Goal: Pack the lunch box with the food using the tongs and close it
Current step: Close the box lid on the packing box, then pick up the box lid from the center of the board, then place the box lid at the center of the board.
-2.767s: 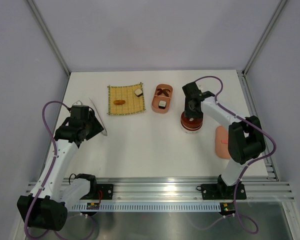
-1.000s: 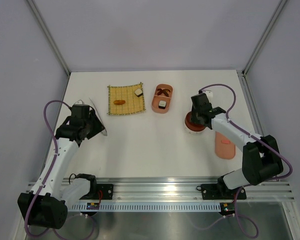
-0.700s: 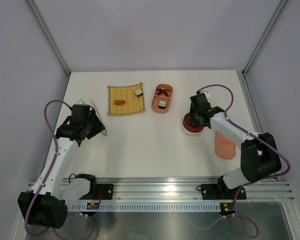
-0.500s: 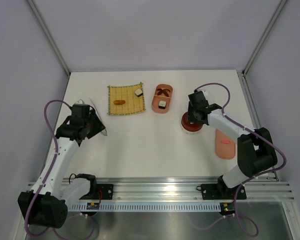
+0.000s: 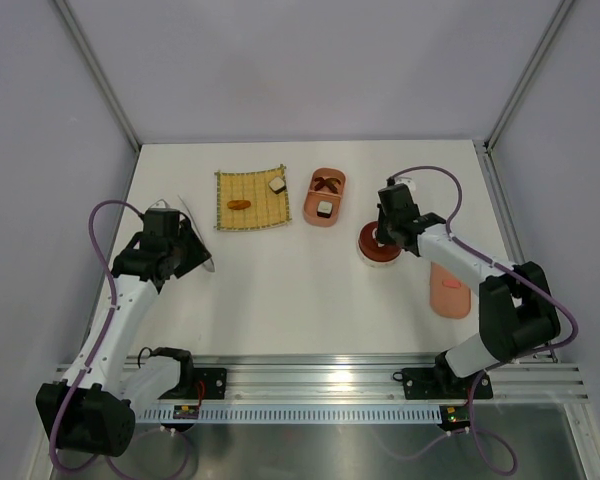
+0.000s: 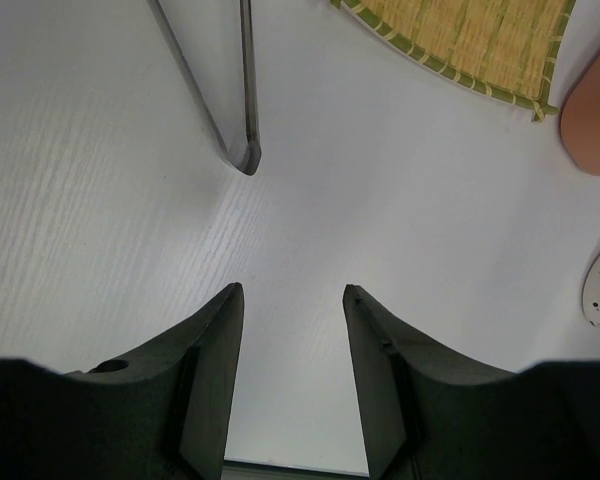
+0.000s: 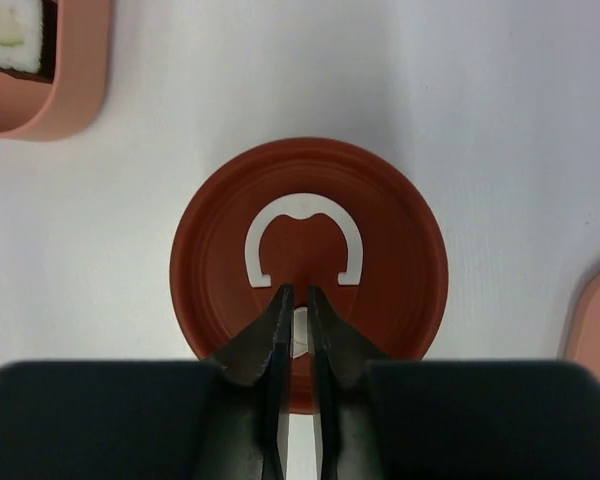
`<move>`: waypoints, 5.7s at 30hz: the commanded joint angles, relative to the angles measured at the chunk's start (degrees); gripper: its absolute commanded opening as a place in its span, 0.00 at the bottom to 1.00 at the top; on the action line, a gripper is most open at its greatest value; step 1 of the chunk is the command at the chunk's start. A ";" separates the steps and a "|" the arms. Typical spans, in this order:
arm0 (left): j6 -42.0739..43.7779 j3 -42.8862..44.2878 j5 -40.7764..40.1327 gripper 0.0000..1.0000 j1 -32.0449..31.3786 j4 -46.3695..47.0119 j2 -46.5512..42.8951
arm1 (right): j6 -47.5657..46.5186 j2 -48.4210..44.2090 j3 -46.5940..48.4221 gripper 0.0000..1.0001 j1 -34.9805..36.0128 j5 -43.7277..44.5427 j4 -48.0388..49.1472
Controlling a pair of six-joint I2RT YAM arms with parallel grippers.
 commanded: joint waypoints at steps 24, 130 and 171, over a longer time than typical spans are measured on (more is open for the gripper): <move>0.58 -0.85 1.18 0.48 0.26 1.45 -0.86 | 5.25 -3.74 0.13 0.27 1.34 -0.29 -10.41; 2.77 -0.76 5.75 0.47 0.26 3.91 0.73 | 11.48 -10.25 5.30 0.00 -12.65 -3.54 -23.24; 3.48 -0.23 6.01 0.49 0.17 1.89 0.72 | 13.68 23.33 29.32 0.43 23.40 -9.88 -17.98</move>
